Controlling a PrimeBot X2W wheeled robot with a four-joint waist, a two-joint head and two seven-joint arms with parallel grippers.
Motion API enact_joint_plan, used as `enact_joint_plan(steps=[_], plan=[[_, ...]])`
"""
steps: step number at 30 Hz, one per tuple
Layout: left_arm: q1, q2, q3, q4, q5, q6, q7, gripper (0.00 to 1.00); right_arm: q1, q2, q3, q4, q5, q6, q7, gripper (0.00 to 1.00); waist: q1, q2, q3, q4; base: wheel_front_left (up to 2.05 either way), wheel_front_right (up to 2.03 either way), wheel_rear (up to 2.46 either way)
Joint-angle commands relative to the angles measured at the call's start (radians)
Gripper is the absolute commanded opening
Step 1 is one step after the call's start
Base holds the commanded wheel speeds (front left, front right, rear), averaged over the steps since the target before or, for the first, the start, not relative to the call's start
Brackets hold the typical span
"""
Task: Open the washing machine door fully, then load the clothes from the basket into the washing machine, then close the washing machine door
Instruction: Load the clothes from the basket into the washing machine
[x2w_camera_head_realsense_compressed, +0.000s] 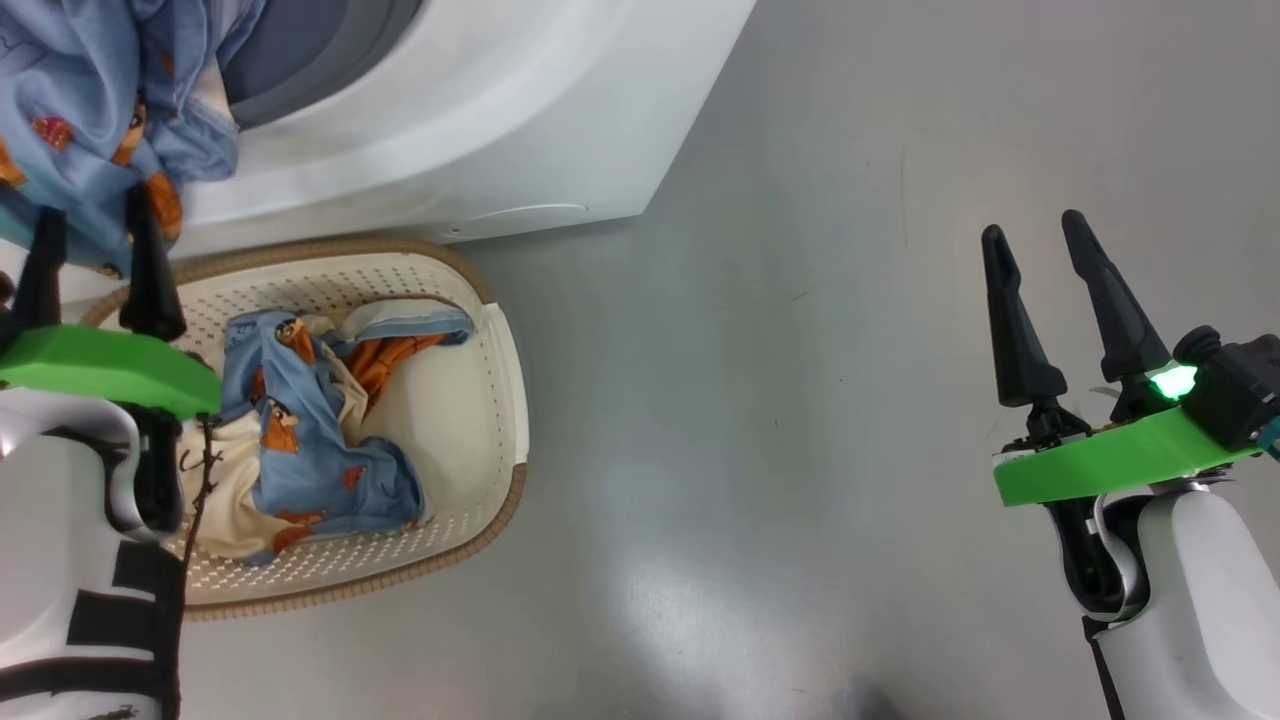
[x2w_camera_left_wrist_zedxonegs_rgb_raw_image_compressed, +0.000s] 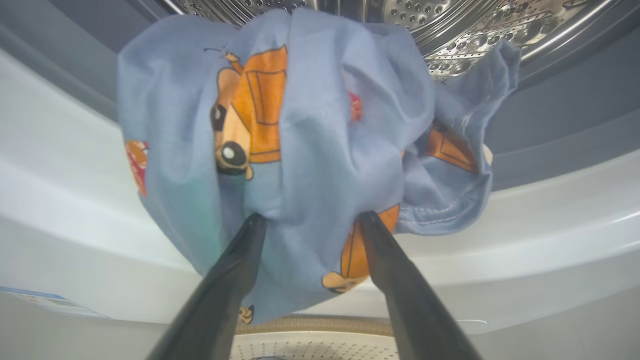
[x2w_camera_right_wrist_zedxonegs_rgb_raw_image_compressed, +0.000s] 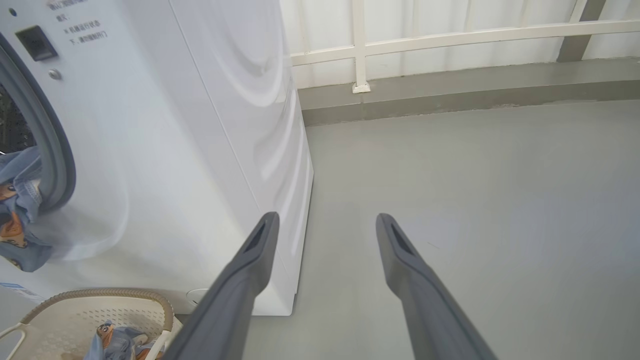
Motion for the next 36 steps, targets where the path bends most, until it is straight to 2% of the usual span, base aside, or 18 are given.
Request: enact_joint_plan(steps=[1,3,5,7,12,25,31,36], plan=[[-0.010,0.043,0.023,-0.009,-0.009,-0.002,-0.005,1.00,0.011,0.001,0.024,-0.021,0.004,0.002,-0.005,1.00,0.0000,-0.0001,-0.001,-0.002,0.00,0.00,0.00],[-0.020,0.047,0.021,0.004,-0.012,-0.002,-0.005,0.48,0.011,0.001,0.025,-0.020,0.004,0.002,-0.005,1.00,0.0000,-0.0001,-0.002,-0.003,0.00,0.00,0.00],[-0.029,0.051,0.016,0.015,-0.016,-0.002,-0.005,0.26,0.012,0.001,0.025,-0.020,0.004,0.002,-0.005,1.00,0.0000,-0.0001,-0.002,-0.004,0.00,0.00,0.00],[-0.039,0.060,0.003,0.026,-0.025,-0.002,-0.005,0.00,0.012,0.001,0.025,-0.021,0.003,0.002,-0.005,1.00,0.0000,-0.0001,0.000,-0.006,0.00,0.00,0.00],[-0.057,0.073,0.000,0.018,-0.045,-0.002,-0.005,0.00,0.014,0.002,0.020,-0.023,0.003,0.002,-0.005,1.00,0.0000,-0.0001,0.005,-0.005,0.00,0.00,0.00],[-0.087,0.060,0.002,-0.166,-0.026,-0.002,-0.005,0.00,0.006,0.014,0.018,-0.025,0.005,0.002,-0.005,1.00,0.0000,-0.0001,0.020,-0.009,0.00,0.00,0.00],[-0.182,0.068,-0.035,-0.100,-0.016,-0.002,-0.005,0.00,0.005,0.018,0.023,-0.021,0.005,0.002,-0.005,1.00,0.0000,-0.0001,0.018,-0.020,0.00,0.00,0.00],[-0.317,0.090,-0.065,0.051,-0.050,-0.002,-0.005,0.00,0.004,0.022,0.029,-0.019,0.008,0.002,-0.005,1.00,0.0000,-0.0001,0.020,-0.034,0.00,0.00,0.00]])
